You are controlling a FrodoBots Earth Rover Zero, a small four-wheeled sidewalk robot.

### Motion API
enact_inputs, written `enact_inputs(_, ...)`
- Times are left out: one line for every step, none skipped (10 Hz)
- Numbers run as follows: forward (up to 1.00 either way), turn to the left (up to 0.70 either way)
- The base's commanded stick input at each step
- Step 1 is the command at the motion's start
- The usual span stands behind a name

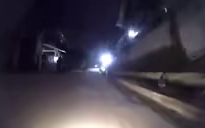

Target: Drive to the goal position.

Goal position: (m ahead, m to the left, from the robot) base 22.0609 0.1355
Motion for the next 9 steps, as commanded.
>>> enact_inputs(0.7, 0.0)
enact_inputs(0.7, 0.0)
enact_inputs(0.7, 0.0)
enact_inputs(0.7, 0.0)
enact_inputs(0.7, 0.0)
enact_inputs(0.7, -0.06)
enact_inputs(0.7, -0.17)
enact_inputs(0.7, -0.28)
enact_inputs(0.7, -0.35)
